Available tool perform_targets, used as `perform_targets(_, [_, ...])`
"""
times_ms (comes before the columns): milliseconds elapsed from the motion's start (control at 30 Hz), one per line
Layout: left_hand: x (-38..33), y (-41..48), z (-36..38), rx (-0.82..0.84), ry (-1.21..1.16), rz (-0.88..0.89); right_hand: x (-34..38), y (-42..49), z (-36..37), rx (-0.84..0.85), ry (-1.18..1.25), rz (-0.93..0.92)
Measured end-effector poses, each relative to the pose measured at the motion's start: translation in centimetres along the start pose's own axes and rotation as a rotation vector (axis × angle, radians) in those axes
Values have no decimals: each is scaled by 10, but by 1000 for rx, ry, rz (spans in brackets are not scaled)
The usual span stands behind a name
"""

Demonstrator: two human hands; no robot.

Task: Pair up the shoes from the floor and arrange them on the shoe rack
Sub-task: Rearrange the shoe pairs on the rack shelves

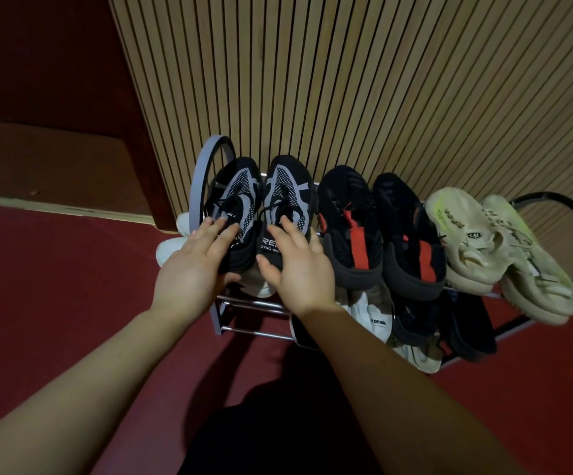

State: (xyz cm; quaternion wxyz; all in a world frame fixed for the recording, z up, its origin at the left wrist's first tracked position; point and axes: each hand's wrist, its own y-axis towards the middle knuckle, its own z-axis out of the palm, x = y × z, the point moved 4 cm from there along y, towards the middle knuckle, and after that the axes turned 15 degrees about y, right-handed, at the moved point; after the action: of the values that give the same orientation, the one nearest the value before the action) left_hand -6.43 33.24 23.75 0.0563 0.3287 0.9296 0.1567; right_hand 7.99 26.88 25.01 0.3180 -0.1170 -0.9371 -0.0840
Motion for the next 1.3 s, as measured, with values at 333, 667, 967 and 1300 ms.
perform_targets(333, [4, -8, 0, -45, -9, -1, 2, -1, -6, 53, -21, -16])
perform_targets(667, [3, -3, 6, -27, -14, 11, -8, 2, 4, -11, 75, 14])
perform_targets(967, [1, -6, 8, -35, -73, 28, -2, 4, -1, 75, -119, 52])
perform_targets(1300, [1, 2, 13, -40, -89, 59, 0, 3, 10, 26, -161, 72])
